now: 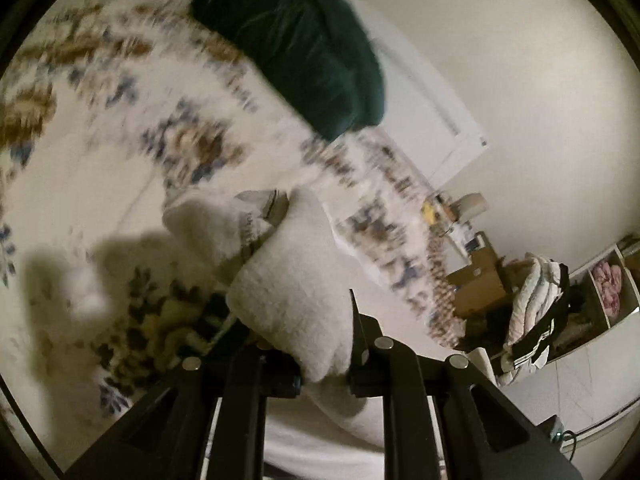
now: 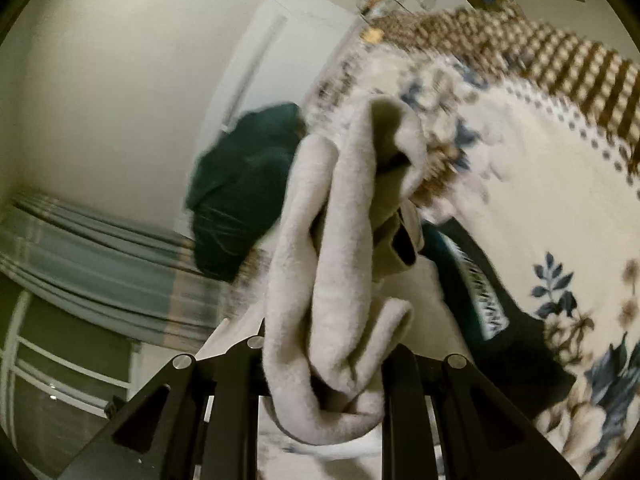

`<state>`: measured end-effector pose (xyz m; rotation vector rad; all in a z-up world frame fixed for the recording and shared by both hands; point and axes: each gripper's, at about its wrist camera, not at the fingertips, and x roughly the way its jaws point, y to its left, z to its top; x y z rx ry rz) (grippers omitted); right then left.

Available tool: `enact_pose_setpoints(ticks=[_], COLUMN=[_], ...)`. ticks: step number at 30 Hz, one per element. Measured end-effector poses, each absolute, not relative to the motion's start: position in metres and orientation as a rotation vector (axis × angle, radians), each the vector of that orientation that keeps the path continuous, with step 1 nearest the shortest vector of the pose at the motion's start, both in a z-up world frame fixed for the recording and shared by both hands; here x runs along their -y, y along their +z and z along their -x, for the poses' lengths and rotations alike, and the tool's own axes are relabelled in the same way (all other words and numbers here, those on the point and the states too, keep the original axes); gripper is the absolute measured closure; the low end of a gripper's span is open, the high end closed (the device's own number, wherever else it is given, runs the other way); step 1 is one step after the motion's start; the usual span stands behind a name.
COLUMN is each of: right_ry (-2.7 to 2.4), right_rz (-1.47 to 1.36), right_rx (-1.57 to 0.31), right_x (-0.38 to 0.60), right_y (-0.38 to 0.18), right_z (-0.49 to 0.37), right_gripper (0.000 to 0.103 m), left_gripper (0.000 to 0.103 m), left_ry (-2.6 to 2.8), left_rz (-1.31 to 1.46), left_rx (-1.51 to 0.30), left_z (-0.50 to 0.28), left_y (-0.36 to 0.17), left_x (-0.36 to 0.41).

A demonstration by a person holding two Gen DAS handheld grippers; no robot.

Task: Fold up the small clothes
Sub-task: 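Lower the folded shirt onto the clothes stack and open both tools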

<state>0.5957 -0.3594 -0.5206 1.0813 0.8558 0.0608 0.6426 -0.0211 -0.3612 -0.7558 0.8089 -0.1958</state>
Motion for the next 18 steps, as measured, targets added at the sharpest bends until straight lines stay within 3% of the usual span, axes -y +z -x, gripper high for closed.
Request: enact_pose_setpoints(ticks=[5,7,8,10,12,13,14,18], right_ry=[0.053,0.042,0.017,-0.038,-0.099,-0.118,-0.149,-0.220], right_rz=[-1.139,-1.149,-1.138,-1.091,-1.027,-0.992,-0.947,-0.808], right_rx=[-0.898,-0.916,-0.925,-0.920,-0.934,-0.961,-1.001,-1.070], right_x=[0.368,0.373,0.376,0.382,0.390,0.391,0.391,0.388], right_y=[-0.579,-0.581,-0.577,-0.564,-0.555,-0.553,-0.552,-0.550], right_z=[-0.587,-0.587,-0.585,-0.577,-0.574,-0.574,-0.574,-0.575], right_gripper=[0.078,0.051,0.046,0.044,0.044,0.044,0.044,0.043], left_gripper=[0.084,0.083,0.080,0.064,0.025,0.018,0.013,0.013], left_ry=[-0.218,-0.222,-0.218,-0.156,-0.105,-0.089,-0.081,-0.022], left_rz=[0.733,0.673,0.648,0.557,0.472,0.443,0.418,0.303], left_rx=[-0.849,-0.854,-0.856,-0.867,-0.860,-0.852,-0.838,-0.875], left_z=[-0.627,-0.622,-0.620,-0.615,-0.611,-0.608,-0.605,-0.606], left_y=[-0.388,-0.381,-0.376,-0.364,-0.353,-0.348,-0.343,-0.338], left_x=[0.021,0.024,0.025,0.028,0.028,0.027,0.027,0.029])
